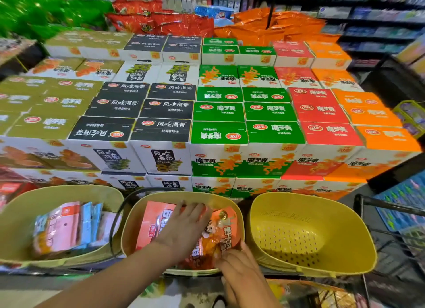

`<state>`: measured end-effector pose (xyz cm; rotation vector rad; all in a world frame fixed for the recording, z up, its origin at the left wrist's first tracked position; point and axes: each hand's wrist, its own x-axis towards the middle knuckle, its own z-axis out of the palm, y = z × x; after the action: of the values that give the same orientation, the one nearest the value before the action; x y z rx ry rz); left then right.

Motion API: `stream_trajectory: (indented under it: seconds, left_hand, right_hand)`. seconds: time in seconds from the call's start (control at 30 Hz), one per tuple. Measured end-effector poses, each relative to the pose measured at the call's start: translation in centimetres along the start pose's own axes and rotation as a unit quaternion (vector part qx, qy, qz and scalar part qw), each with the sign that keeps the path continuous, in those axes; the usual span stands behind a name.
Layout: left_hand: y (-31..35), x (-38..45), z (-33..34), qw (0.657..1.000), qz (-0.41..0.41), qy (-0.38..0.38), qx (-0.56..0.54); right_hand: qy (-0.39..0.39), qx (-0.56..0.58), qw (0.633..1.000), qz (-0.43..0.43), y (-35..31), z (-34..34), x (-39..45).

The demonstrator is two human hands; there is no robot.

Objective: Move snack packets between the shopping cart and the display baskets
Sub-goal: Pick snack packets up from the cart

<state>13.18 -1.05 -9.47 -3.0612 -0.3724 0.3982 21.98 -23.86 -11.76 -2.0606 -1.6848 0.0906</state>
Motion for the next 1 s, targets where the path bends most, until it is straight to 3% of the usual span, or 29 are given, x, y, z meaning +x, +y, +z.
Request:
stream_trajectory:
  seconds: [0.2,0.37,0.47,0.63,0.73,0.83,1.0]
  left_hand:
    - [-1.0,-2.2,0.2,0.971,-0.023,-0.218,-0.093]
    - [-1.2,-1.3,1.4,0.965,-0.006,-0.257,-0.057]
    - [-1.6,-1.2,1.9,0.963,-0.011,-0.253,-0.089]
    - [-2.1,-2.0,-0.7,0.967,-0.034,-0.172,-0.186]
    - [-1.6,-4.2,-3.1,0.952,-0.025,-0.051,-0.302]
    - [-0.4,-7.4,-6.1,0.915,0.029,0.066,-0.398]
    - [4.4,-10.5,-9.5,0.889,0.081,0.130,-0.432]
  right_hand:
    - [-0.005,0.008,1.000,0.014,-0.2,0.3,-0.1]
    - [0.006,-0.011,1.000,0.007,-0.8,-1.1,0.2]
    - [-0.018,-0.006,1.000,0.019,-2.0,-3.1,0.7]
    - [-0.111,0.000,0.992,0.067,-4.5,-6.1,-0.1]
    - [-0.038,0.006,0.992,0.121,-6.4,-7.5,-1.8]
    - [0.052,0.041,0.974,0.215,-8.5,-8.4,-5.1]
    - [0.198,0.067,0.912,0.352,-11.1,-9.4,-13.2]
